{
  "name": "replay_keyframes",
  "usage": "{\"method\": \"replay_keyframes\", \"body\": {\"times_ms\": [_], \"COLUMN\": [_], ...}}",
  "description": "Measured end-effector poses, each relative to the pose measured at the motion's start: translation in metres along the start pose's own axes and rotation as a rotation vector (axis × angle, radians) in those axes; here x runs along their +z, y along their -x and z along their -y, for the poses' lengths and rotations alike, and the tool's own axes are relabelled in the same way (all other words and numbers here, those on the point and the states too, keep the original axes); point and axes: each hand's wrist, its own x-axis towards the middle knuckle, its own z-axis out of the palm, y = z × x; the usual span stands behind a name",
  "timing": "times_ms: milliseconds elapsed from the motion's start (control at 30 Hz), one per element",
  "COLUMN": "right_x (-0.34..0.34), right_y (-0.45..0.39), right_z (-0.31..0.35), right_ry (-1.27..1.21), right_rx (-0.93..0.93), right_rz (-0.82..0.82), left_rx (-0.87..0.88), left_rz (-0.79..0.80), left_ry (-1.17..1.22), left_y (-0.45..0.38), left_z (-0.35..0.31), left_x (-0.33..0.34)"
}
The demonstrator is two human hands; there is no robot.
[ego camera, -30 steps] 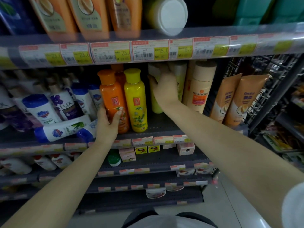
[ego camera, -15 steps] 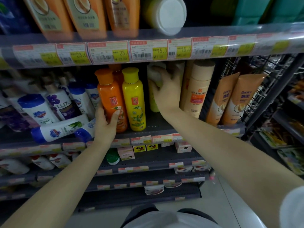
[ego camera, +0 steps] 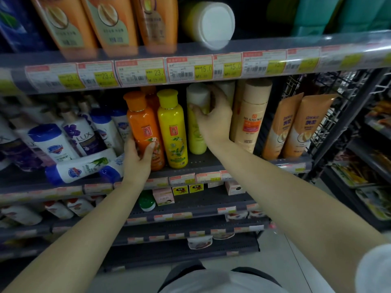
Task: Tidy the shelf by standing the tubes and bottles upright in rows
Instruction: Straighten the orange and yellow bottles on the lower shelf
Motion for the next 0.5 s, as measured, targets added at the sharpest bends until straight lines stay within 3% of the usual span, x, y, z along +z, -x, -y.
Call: {"method": "replay_keyframes", "body": {"times_ms": [433,500], "right_x": [-0.004,-0.011], "right_y": [-0.012,-0.008], "right_z": [0.003,0.000], "right_ry": [0.205,0.212], "right_rx": [-0.016,-0.025], "right_rz": [0.150,0.116], "left_rx": [-0.035,-0.037], "left_rz": [0.012,0.017], "left_ry": [-0.040,-0.027], "left_y": [0.002,0.002], "left_z": [-0.007,-0.009], "left_x": [-0.002,-0.002]}}
